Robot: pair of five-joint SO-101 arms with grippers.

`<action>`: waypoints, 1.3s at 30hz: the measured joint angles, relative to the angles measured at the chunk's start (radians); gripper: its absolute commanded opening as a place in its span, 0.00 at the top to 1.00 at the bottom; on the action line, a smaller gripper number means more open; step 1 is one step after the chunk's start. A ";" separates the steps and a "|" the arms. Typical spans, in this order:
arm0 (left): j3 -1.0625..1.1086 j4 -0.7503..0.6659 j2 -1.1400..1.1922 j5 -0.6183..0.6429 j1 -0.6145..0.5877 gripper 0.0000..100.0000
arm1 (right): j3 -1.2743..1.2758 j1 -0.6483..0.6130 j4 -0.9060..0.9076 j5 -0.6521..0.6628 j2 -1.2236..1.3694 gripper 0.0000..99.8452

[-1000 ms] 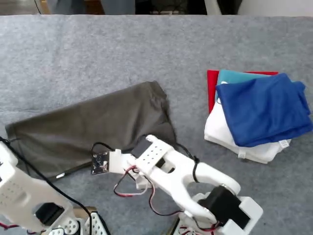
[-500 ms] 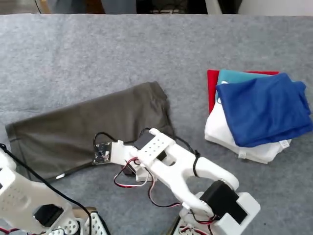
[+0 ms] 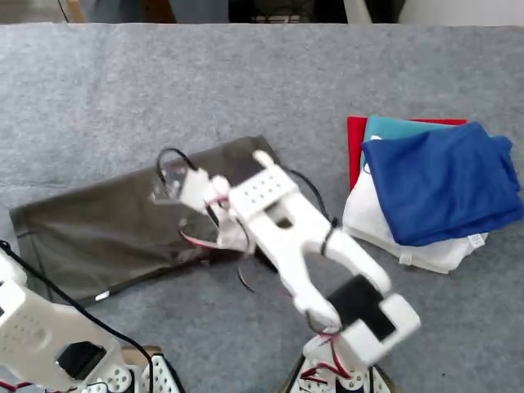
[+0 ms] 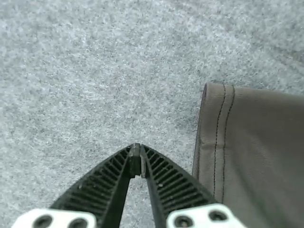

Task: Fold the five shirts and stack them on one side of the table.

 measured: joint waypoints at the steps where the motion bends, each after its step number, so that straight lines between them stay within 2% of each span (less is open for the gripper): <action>1: 0.000 0.000 0.000 0.000 0.000 0.97 | -0.066 0.002 0.026 0.000 0.041 0.99; 8: 0.000 0.000 0.000 0.000 0.000 0.97 | -0.552 0.006 0.189 0.040 0.410 0.99; 13: -0.006 0.060 0.000 0.000 0.000 0.97 | -0.888 0.006 0.328 0.167 0.647 0.98; 15: -0.009 0.071 0.000 0.000 0.000 0.97 | -0.984 0.012 0.351 0.203 0.724 0.92; 18: -0.009 0.074 0.000 0.000 0.000 0.97 | -1.060 0.023 0.359 0.213 0.776 0.73; 20: -0.009 0.077 0.000 0.000 0.000 0.97 | -1.096 0.023 0.362 0.213 0.778 0.68; 22: -0.011 0.094 0.000 0.000 0.000 0.97 | -1.120 0.023 0.362 0.196 0.778 0.73; 27: -0.031 0.160 -0.043 0.000 0.000 0.97 | -1.214 0.068 0.362 0.057 0.758 0.94; 28: -0.031 0.164 -0.055 0.000 0.000 0.97 | -1.224 0.086 0.362 0.028 0.740 0.99; 32: -0.031 0.167 -0.104 0.000 0.000 0.97 | -1.163 0.123 0.362 -0.040 0.614 0.99; 35: -0.031 0.167 -0.124 0.000 0.000 0.97 | -0.951 0.087 0.362 -0.046 0.450 0.99; 39: -0.008 0.167 -0.126 0.000 0.000 0.97 | -0.555 -0.023 0.359 -0.046 0.178 0.99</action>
